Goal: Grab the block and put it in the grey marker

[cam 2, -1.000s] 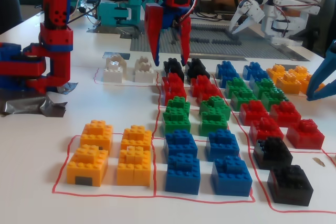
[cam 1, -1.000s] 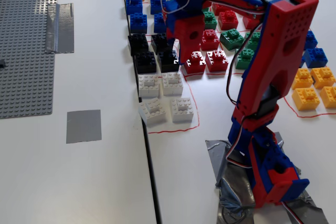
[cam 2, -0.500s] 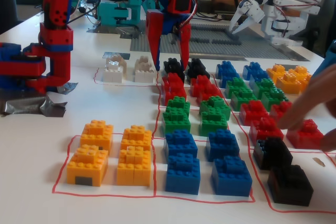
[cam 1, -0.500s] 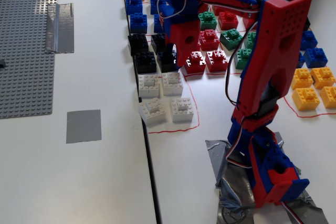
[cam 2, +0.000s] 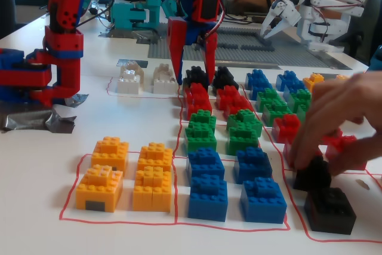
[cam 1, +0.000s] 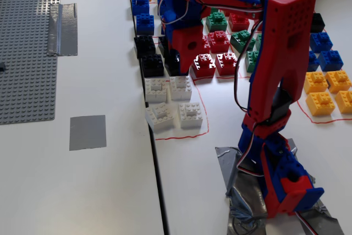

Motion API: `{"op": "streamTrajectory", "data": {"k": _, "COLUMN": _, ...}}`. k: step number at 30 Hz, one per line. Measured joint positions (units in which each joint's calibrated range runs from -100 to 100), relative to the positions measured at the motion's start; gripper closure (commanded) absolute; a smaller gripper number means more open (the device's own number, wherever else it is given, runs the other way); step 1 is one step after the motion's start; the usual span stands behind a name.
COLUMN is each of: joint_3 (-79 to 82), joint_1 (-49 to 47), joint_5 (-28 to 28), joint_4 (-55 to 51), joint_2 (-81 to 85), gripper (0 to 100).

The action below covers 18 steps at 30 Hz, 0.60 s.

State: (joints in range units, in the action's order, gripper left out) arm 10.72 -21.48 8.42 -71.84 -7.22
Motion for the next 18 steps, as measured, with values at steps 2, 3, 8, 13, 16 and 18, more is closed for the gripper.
{"op": "streamTrajectory", "data": {"k": 2, "joint_3": 0.0, "joint_1": 0.0, "joint_5": 0.34, "joint_4": 0.57, "joint_2": -0.5, "gripper": 79}}
{"op": "streamTrajectory", "data": {"k": 3, "joint_3": 0.0, "joint_1": 0.0, "joint_5": 0.39, "joint_4": 0.97, "joint_2": -0.92, "gripper": 80}}
{"op": "streamTrajectory", "data": {"k": 8, "joint_3": -1.18, "joint_1": 0.0, "joint_5": 0.63, "joint_4": 1.13, "joint_2": -1.59, "gripper": 89}}
{"op": "streamTrajectory", "data": {"k": 13, "joint_3": -1.63, "joint_1": 0.0, "joint_5": 1.37, "joint_4": 0.73, "joint_2": -1.59, "gripper": 100}}
{"op": "streamTrajectory", "data": {"k": 16, "joint_3": -1.63, "joint_1": 0.0, "joint_5": 2.0, "joint_4": -0.65, "joint_2": -1.59, "gripper": 100}}
{"op": "streamTrajectory", "data": {"k": 18, "joint_3": -1.82, "joint_1": 0.0, "joint_5": 2.0, "joint_4": -1.86, "joint_2": -1.59, "gripper": 100}}
